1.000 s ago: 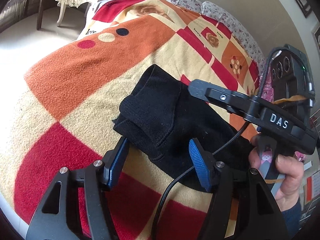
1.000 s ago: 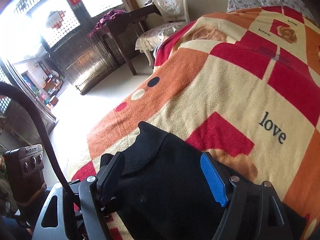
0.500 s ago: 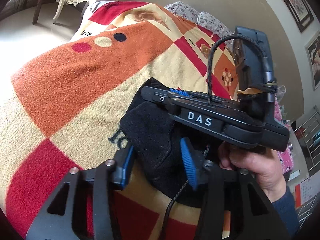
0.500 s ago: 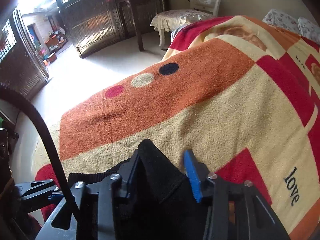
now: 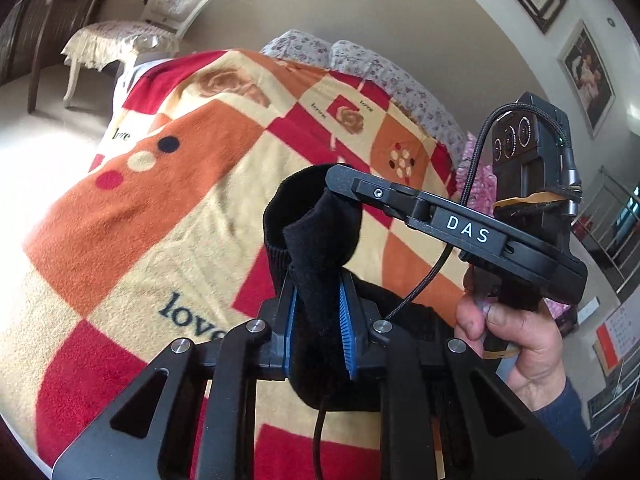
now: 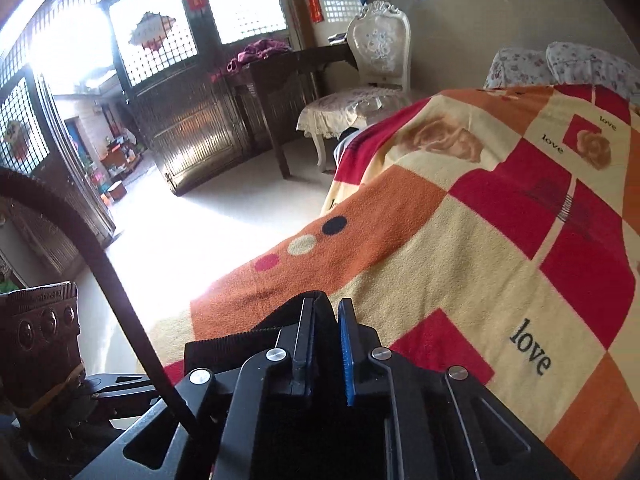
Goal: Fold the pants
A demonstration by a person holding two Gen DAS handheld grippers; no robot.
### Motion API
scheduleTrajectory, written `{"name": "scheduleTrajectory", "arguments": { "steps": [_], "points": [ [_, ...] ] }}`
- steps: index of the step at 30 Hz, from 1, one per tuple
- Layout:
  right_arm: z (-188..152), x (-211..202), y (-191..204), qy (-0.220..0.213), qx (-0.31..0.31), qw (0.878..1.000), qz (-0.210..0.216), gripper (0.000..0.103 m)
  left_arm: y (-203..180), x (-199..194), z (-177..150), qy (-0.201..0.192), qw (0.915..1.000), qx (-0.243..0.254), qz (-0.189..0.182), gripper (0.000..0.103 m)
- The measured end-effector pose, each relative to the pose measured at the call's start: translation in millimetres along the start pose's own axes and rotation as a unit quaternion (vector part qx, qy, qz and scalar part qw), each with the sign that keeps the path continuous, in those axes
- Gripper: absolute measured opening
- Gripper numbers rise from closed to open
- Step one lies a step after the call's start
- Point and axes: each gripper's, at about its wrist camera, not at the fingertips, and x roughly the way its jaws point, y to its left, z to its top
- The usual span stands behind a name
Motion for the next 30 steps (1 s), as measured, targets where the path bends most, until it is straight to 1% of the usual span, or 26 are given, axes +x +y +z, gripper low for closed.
{"name": "scheduleTrajectory", "arguments": {
  "steps": [4,5,7,9,11,12,13,14,15,16,17,18,20,21,24,27,28,29,30],
  "points": [
    [-8.6,-60.6,-18.9,-0.052,0.037,0.998,0.000,0.008,-55.6,-3.9,-3.9,0.007,0.9969,0.063,-0.046,0.016],
    [-14.4,-79.6,-27.3,-0.067,0.051,0.996,0.000,0.008,-69.7,-1.0,-6.5,0.011,0.9952,0.079,-0.056,0.016],
    [-27.0,-106.1,-40.8,-0.081,0.071,0.994,-0.003,0.007,-93.6,12.5,-12.3,0.025,0.9921,0.102,-0.069,0.016],
    [-44.9,-123.6,-54.3,-0.082,0.089,0.992,-0.022,0.007,-100.2,25.1,-16.6,0.042,0.9919,0.094,-0.074,0.016],
    [-61.8,-129.8,-64.2,-0.069,0.103,0.992,-0.031,0.007,-97.3,29.6,-19.4,0.041,0.9930,0.082,-0.075,0.016],
    [-70.1,-133.5,-69.1,-0.068,0.115,0.991,-0.027,0.007,-94.9,31.0,-19.6,0.040,0.9935,0.081,-0.069,0.016],
    [-75.7,-134.9,-72.9,-0.066,0.124,0.990,-0.021,0.010,-92.9,32.5,-19.9,0.042,0.9939,0.079,-0.065,0.016],
    [-79.4,-135.9,-75.6,-0.064,0.134,0.989,-0.016,0.014,-92.1,33.8,-20.2,0.044,0.9940,0.079,-0.062,0.016],
    [-81.9,-134.2,-80.5,-0.062,0.152,0.986,-0.008,0.040,-91.8,34.8,-20.7,0.047,0.9939,0.081,-0.059,0.016],
    [-83.1,-131.4,-84.4,-0.062,0.167,0.984,0.006,0.078,-92.6,34.6,-21.3,0.046,0.9936,0.087,-0.055,0.016],
    [-83.3,-129.3,-86.3,-0.067,0.182,0.981,0.026,0.090,-94.0,33.5,-22.4,0.044,0.9934,0.092,-0.053,0.016],
    [-80.9,-125.5,-87.7,-0.077,0.200,0.976,0.046,0.093,-94.1,32.1,-23.1,0.042,0.9932,0.096,-0.051,0.016],
    [-68.5,-116.9,-86.7,-0.076,0.215,0.972,0.062,0.093,-92.9,33.1,-23.1,0.042,0.9932,0.095,-0.051,0.016],
    [-59.2,-109.7,-81.8,-0.067,0.209,0.974,0.064,0.093,-92.3,34.3,-23.2,0.043,0.9933,0.093,-0.053,0.016],
    [-37.7,-89.5,-61.6,-0.033,0.174,0.983,0.039,0.093,-91.4,35.7,-25.0,0.042,0.9934,0.092,-0.053,0.016],
    [-30.1,-62.1,-47.6,0.019,0.148,0.989,0.023,0.092,-91.5,36.7,-27.2,0.041,0.9935,0.093,-0.052,0.016],
    [-32.2,-54.4,-43.5,0.030,0.133,0.991,0.014,0.075,-91.6,37.3,-27.7,0.043,0.9934,0.093,-0.053,0.016],
    [-34.4,-45.8,-38.2,0.045,0.113,0.993,-0.008,0.055,-91.8,37.9,-28.2,0.043,0.9934,0.094,-0.050,0.016],
    [-38.1,-38.6,-34.3,0.058,0.096,0.993,-0.033,0.016,-91.9,38.2,-29.3,0.043,0.9934,0.096,-0.045,0.016]
  ]
}}
